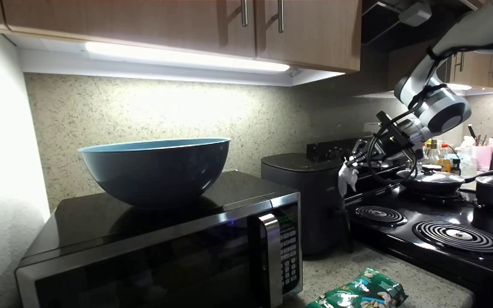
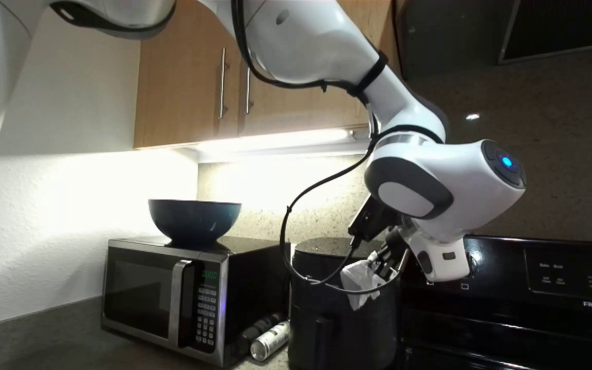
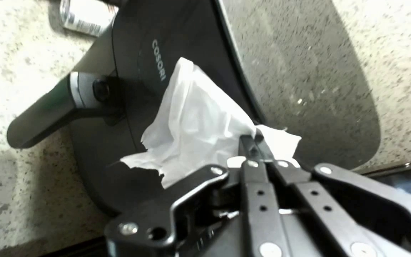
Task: Use the white napkin from the counter to wipe the air fryer.
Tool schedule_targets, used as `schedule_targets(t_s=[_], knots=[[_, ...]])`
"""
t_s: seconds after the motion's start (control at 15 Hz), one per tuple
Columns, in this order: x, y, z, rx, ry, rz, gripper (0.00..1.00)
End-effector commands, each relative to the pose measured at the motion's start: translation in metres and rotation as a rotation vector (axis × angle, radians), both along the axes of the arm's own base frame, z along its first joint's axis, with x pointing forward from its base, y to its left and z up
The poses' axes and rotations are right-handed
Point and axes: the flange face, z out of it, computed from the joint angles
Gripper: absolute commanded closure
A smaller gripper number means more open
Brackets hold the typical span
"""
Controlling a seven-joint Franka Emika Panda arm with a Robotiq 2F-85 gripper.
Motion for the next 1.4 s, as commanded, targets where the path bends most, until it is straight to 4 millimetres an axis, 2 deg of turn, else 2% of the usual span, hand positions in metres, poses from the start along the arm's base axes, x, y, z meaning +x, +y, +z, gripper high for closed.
schedule_targets(t_s=[0.0, 0.13, 0.2, 0.6, 1.0, 1.33], knots=[[-0.015, 0.017, 0.029, 0.123, -0.088, 0.091, 1.00], [-0.012, 0.021, 0.030, 0.181, -0.077, 0.135, 1.00], [-0.008, 0.024, 0.024, 0.208, -0.050, 0.152, 1.00], [0.015, 0.019, -0.026, 0.183, 0.048, 0.067, 1.00], [0.023, 0.019, -0.030, 0.190, 0.065, 0.062, 1.00], [0.015, 0.010, -0.043, 0.209, 0.167, -0.017, 1.00]])
